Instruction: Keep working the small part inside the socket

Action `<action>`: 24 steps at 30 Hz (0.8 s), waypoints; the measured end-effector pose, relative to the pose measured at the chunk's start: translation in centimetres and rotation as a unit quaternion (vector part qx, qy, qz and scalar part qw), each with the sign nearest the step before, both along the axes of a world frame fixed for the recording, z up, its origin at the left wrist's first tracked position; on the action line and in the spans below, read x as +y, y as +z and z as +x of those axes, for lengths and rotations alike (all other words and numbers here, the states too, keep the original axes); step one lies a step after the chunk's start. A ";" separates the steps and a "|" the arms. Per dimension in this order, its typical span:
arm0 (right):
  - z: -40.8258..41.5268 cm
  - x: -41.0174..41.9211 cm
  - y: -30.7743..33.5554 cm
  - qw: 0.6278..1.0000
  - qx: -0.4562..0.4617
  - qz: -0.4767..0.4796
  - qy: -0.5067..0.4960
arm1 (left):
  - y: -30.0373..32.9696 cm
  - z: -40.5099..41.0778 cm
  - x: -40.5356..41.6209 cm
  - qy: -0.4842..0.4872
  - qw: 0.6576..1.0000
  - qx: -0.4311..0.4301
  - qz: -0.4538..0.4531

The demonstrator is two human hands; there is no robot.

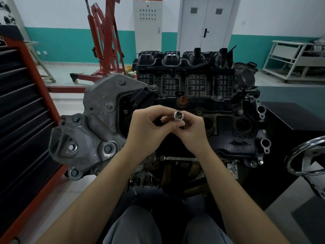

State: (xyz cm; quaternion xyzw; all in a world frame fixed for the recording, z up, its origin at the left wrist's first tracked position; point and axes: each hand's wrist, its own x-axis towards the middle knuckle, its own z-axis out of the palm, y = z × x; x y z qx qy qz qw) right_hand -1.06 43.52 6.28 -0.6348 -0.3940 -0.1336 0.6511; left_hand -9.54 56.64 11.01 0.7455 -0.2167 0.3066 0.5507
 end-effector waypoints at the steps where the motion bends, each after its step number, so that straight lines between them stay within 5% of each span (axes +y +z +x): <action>1: 0.0 0.0 -0.1 1.000 -0.006 -0.006 0.000 | 0.0 0.0 0.0 -0.007 1.000 0.002 -0.002; 18: -0.3 0.3 -0.1 1.000 -0.008 -0.004 -0.005 | 0.1 -0.1 -0.1 -0.053 0.998 0.030 -0.024; 24: 0.0 0.2 -0.2 1.000 0.007 0.003 -0.020 | 0.2 -0.1 -0.4 0.023 1.000 -0.008 -0.012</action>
